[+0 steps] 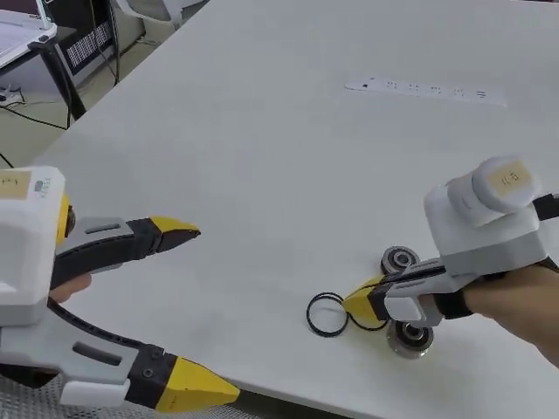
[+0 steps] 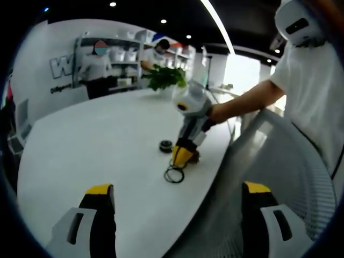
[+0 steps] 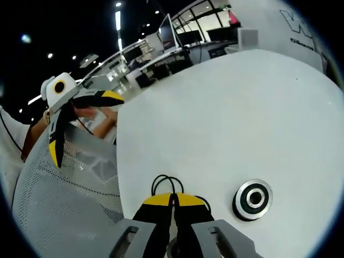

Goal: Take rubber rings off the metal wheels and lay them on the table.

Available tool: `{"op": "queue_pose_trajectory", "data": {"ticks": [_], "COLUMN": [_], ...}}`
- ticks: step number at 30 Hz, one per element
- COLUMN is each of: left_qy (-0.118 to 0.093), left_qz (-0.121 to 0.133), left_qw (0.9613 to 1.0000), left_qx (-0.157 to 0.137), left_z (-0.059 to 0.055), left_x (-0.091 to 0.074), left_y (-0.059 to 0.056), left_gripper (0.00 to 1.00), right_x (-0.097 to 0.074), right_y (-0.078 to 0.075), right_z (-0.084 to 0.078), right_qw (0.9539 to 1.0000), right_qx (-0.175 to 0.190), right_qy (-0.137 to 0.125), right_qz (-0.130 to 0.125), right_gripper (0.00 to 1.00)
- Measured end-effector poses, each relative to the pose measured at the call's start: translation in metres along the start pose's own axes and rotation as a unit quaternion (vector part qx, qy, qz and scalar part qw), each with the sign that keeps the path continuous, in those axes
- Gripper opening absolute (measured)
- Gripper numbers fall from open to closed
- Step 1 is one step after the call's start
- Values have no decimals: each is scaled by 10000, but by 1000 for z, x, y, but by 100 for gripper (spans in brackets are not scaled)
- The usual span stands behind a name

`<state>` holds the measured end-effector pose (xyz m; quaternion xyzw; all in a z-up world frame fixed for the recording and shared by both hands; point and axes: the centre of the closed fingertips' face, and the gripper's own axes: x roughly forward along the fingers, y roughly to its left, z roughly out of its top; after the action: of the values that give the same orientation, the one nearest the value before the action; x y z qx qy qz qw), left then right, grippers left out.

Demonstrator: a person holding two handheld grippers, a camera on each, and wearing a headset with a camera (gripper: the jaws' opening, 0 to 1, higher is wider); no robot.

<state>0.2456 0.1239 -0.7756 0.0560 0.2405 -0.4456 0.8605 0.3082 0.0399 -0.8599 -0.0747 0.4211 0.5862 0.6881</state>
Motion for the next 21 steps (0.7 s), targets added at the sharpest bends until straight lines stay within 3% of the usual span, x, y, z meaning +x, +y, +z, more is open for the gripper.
{"op": "queue_pose_trajectory", "data": {"ticks": [12,21], "left_qy": [14,83], "left_qz": [-6,-19], "left_qw": [10000,10000], "left_qx": [-17,24], "left_z": [0,-1], "left_x": [1,1], "left_y": [-1,-2], "left_gripper": [100,100], "right_x": [-1,-12], "right_y": [-6,-8], "right_z": [-1,-4], "right_qw": [9999,9998], "right_qx": [-48,-86], "right_qy": [32,-30], "right_qz": [-142,-197], "right_gripper": [2,3]}}
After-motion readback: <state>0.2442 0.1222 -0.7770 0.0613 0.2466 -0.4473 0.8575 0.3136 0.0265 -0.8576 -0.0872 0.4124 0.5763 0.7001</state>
